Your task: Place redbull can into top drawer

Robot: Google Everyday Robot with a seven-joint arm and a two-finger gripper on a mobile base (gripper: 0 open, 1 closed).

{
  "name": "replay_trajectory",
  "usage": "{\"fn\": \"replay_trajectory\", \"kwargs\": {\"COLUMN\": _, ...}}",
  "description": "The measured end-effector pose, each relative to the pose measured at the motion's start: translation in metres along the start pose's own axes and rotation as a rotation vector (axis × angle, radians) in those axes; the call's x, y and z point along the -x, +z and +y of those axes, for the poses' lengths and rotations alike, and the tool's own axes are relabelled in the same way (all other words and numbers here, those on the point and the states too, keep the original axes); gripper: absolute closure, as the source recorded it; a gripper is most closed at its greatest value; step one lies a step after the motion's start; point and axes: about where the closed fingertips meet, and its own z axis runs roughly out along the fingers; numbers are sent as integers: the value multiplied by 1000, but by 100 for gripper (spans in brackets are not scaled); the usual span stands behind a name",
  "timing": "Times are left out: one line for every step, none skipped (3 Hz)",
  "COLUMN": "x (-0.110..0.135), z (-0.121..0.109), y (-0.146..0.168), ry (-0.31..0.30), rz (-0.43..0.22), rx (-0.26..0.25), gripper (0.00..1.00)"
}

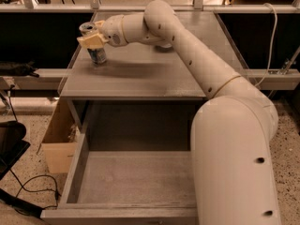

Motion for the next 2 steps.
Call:
{"fn": "replay_trajectory", "kwargs": {"x": 39, "z": 24, "y": -26, "ry": -58, "rz": -53, "rx": -44, "gripper": 100}}
{"fn": "replay_trajectory", "kwargs": {"x": 59, "z": 60, "y": -49, "ry": -74, "rz": -97, "rx": -80, "gripper": 100}}
